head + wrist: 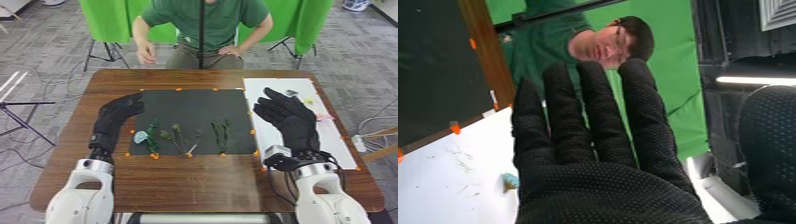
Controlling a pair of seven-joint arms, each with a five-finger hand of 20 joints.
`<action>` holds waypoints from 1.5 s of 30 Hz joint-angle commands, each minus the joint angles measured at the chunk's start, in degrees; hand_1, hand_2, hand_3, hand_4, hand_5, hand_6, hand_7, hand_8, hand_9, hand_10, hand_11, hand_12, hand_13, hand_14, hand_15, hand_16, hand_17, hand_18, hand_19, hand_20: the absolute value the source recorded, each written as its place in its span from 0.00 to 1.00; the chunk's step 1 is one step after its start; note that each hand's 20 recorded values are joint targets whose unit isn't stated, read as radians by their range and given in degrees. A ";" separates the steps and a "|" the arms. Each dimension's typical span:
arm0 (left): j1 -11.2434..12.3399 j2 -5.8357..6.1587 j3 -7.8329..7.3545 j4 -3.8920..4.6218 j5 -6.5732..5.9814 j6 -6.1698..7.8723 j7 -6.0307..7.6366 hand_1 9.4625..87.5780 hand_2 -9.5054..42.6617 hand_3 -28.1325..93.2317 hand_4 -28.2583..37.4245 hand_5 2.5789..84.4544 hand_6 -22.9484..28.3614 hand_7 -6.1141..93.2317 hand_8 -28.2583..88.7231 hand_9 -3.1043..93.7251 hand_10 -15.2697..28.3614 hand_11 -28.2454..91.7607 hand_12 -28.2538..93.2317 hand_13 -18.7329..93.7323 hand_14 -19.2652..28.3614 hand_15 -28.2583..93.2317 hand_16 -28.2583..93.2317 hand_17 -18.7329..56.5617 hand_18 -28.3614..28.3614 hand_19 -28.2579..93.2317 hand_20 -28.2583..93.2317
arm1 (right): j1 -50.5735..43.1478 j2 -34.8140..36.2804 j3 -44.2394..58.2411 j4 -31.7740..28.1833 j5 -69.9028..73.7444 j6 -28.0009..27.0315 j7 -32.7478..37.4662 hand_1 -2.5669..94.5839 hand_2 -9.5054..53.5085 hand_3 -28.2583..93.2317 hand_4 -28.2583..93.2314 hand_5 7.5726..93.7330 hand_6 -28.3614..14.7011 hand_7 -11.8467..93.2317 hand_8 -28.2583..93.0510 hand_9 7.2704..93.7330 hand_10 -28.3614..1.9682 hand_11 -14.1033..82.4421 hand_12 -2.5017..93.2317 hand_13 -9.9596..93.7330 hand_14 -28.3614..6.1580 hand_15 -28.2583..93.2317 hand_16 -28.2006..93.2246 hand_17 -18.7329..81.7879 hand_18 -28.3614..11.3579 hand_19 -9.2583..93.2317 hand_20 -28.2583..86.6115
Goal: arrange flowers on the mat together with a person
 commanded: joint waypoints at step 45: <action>3.60 -2.32 -0.67 -1.18 -2.58 -0.91 0.17 0.25 0.20 0.74 0.13 0.56 0.56 0.21 0.19 0.53 0.69 0.42 0.34 0.51 0.84 0.44 0.23 0.35 0.80 0.42 0.39 | 1.58 -1.22 0.52 3.82 -3.24 4.46 0.13 0.14 0.27 0.84 0.11 0.52 0.62 0.24 0.17 0.55 0.41 0.23 0.22 0.54 0.34 0.35 0.44 0.40 0.33 0.27 0.54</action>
